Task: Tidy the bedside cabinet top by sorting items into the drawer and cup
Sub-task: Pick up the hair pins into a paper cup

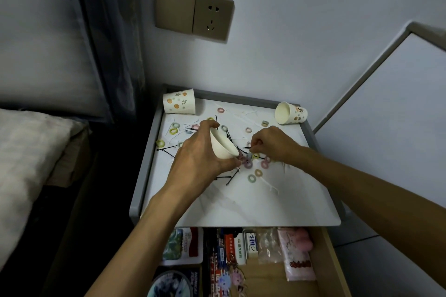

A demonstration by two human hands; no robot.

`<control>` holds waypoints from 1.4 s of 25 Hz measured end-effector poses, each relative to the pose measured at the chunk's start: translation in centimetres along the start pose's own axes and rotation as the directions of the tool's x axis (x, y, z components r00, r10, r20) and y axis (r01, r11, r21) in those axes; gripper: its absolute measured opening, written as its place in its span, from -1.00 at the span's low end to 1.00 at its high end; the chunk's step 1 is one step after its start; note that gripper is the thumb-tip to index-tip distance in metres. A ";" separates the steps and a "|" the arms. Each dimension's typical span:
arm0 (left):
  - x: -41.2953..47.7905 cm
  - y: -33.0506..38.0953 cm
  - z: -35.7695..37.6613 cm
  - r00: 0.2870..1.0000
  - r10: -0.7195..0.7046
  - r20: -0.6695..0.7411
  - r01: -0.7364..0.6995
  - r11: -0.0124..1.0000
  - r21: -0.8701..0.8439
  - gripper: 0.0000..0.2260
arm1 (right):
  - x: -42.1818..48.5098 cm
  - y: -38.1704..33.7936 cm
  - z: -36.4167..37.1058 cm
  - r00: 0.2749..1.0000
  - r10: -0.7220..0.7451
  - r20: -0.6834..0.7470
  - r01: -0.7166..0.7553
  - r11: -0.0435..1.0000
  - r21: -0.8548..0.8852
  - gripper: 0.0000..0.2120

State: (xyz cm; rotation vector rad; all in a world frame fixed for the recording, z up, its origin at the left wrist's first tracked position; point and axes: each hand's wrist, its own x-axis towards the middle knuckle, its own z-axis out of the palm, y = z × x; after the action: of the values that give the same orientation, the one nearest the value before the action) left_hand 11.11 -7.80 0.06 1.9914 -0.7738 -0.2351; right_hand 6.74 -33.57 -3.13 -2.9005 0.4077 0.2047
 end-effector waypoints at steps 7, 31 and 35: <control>0.0 -0.2 -0.1 1.000 -0.001 -0.012 0.001 1.000 -0.013 -0.27 | -0.5 0.4 -0.4 1.000 0.006 -0.005 -0.006 0.999 -0.035 -0.78; 0.0 -0.4 0.1 1.000 0.005 -0.013 -0.005 1.000 -0.009 -0.25 | -1.9 1.0 3.6 0.969 0.040 -0.246 -0.047 0.999 -0.023 -0.98; -0.1 -0.2 0.0 1.000 -0.007 0.003 0.008 1.000 -0.011 -0.26 | -2.6 0.5 2.8 0.959 0.089 -0.268 -0.112 0.991 -0.071 -0.93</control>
State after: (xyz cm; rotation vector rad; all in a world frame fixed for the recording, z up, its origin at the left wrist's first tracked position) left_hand 11.10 -7.72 -0.11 1.9846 -0.7655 -0.2461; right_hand 3.83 -32.79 -5.49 -3.0020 0.6052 -0.1580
